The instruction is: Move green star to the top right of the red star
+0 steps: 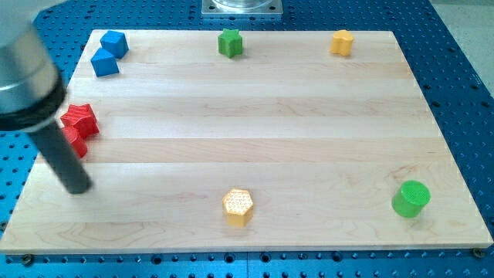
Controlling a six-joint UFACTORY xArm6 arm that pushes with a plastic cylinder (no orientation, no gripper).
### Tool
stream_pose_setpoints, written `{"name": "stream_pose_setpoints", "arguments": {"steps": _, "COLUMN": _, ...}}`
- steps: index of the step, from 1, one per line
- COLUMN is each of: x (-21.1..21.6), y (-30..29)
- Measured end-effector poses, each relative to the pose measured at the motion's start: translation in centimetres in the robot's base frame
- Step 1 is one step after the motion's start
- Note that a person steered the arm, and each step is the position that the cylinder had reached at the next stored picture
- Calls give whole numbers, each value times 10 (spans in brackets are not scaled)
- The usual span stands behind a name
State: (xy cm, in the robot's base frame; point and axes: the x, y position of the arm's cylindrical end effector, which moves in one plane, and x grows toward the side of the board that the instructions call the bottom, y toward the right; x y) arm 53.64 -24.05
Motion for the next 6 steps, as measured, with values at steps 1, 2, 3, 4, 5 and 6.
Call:
{"name": "stream_pose_setpoints", "arguments": {"steps": 1, "x": -41, "y": 1}}
{"name": "stream_pose_setpoints", "arguments": {"steps": 2, "x": -52, "y": 5}}
{"name": "stream_pose_setpoints", "arguments": {"steps": 3, "x": -55, "y": 97}}
{"name": "stream_pose_setpoints", "arguments": {"steps": 4, "x": -121, "y": 236}}
{"name": "stream_pose_setpoints", "arguments": {"steps": 5, "x": -213, "y": 342}}
{"name": "stream_pose_setpoints", "arguments": {"steps": 6, "x": -295, "y": 371}}
